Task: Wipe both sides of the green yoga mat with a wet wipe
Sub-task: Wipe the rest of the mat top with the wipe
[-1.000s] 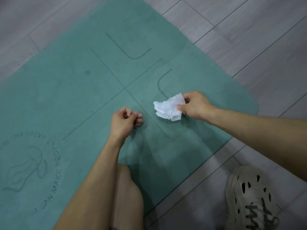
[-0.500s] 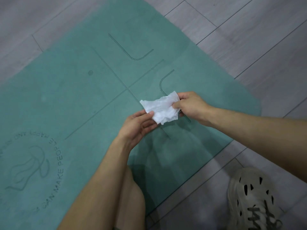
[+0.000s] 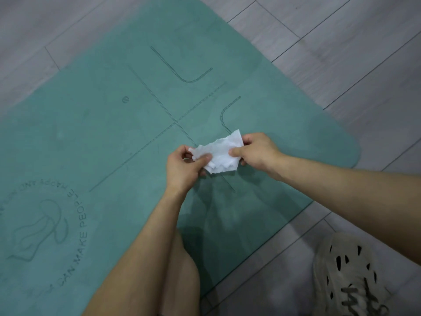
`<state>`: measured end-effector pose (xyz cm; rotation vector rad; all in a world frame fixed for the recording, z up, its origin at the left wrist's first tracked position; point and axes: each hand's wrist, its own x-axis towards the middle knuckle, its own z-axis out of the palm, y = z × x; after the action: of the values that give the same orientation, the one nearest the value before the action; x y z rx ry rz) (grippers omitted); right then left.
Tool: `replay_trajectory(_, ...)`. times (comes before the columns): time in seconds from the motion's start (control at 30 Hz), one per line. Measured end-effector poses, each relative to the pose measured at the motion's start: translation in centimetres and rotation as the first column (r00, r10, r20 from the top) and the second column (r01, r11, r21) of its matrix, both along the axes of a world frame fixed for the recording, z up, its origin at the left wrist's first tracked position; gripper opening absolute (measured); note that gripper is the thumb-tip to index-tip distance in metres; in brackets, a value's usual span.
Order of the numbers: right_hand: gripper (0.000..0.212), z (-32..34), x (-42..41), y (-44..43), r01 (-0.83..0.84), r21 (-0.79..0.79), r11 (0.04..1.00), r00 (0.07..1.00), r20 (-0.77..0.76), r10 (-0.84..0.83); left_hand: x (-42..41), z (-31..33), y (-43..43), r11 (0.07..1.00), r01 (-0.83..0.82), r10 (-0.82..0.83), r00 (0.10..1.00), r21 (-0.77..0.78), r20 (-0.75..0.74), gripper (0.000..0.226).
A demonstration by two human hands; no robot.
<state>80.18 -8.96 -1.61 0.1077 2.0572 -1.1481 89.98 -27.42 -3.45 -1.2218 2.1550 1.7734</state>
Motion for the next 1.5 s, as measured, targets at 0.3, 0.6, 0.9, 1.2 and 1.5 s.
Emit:
replay_trajectory(0.3, 0.016, -0.3, -0.4, -2.6, -0.022, 0.116, 0.993, 0.995, -0.091, 0.032, -0.9, 0.9, 0.8, 0.977, 0.069, -0.097, 0.986, -0.2, -0.134, 0.054)
replay_trajectory(0.6, 0.041, -0.5, -1.1, -0.3, -0.526, 0.655, 0.542, 0.27, -0.476, 0.837, 1.7, 0.3, -5.9, 0.642, 0.495, -0.348, 0.868, -0.585, 0.353, 0.11)
replay_trajectory(0.9, 0.076, -3.9, 1.1, 0.2, -0.554, 0.648, 0.523, 0.182, -0.518, 0.836, 1.1, -0.8, -8.3, 0.564, 0.805, -0.502, 0.511, -0.184, 0.698, 0.179)
replay_trajectory(1.2, 0.08, -5.4, 1.7, -2.6, -0.472, 0.676, 0.566, 0.257, -0.509, 0.822, 0.5, 0.3, -8.2, 0.568, 0.817, -0.545, 0.465, -0.101, 0.698, 0.179)
replay_trajectory(1.5, 0.084, -6.2, 1.4, -3.8, -0.477, 0.674, 0.564, 0.26, -0.505, 0.823, 0.4, 0.8, -8.0, 0.567, 0.821, -0.558, 0.443, -0.067, 0.702, 0.178)
